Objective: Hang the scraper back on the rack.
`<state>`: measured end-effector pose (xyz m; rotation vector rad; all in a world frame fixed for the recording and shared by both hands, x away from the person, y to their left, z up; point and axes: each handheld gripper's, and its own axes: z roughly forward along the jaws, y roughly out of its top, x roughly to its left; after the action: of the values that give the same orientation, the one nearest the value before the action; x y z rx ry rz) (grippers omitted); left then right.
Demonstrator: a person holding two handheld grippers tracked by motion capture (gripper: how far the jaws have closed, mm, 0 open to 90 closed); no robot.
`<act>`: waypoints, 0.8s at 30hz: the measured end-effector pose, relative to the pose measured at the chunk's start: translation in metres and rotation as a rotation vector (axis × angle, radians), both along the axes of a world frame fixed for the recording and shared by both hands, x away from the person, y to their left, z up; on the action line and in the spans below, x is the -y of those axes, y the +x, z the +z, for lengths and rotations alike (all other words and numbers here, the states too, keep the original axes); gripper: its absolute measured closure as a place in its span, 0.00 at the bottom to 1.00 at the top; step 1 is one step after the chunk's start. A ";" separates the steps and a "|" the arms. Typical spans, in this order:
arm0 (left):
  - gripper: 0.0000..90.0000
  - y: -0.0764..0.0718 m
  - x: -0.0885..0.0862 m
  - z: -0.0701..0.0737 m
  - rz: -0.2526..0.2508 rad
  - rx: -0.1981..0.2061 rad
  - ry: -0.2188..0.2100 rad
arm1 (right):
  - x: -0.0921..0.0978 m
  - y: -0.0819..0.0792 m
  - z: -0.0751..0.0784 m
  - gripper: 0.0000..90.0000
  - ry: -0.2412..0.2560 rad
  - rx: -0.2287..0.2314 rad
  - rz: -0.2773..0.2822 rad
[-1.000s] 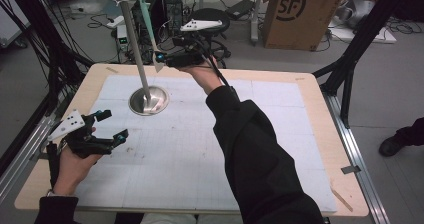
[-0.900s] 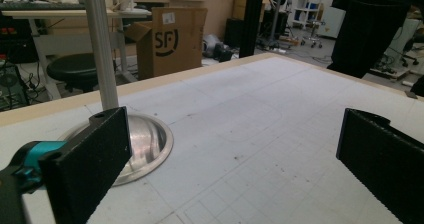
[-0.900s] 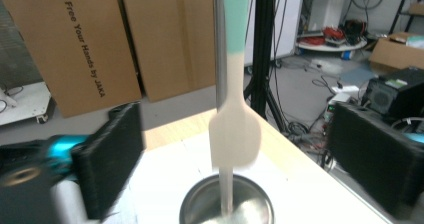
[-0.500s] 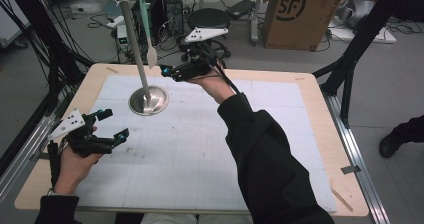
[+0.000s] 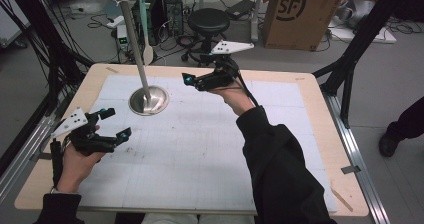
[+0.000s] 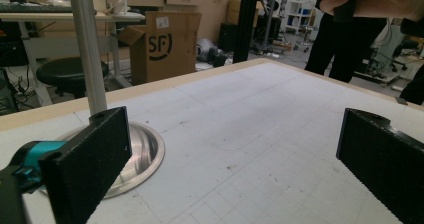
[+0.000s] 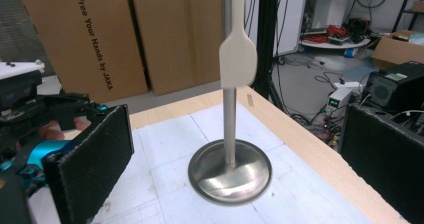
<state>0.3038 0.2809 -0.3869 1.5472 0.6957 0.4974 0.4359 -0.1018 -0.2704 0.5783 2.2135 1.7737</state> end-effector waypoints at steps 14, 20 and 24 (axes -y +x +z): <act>0.02 0.002 0.004 0.000 -0.008 -0.005 -0.002 | 0.048 -0.023 -0.029 0.00 0.020 -0.005 -0.048; 0.02 0.004 0.008 -0.001 -0.016 -0.008 0.001 | 0.072 -0.033 -0.043 0.00 0.025 -0.015 -0.075; 0.02 0.005 0.009 -0.002 -0.018 -0.011 0.004 | 0.087 -0.039 -0.055 0.00 0.026 -0.024 -0.101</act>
<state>0.3089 0.2717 -0.3884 1.5598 0.6886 0.4771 0.3967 -0.1887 -0.3258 0.7074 2.1401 1.7557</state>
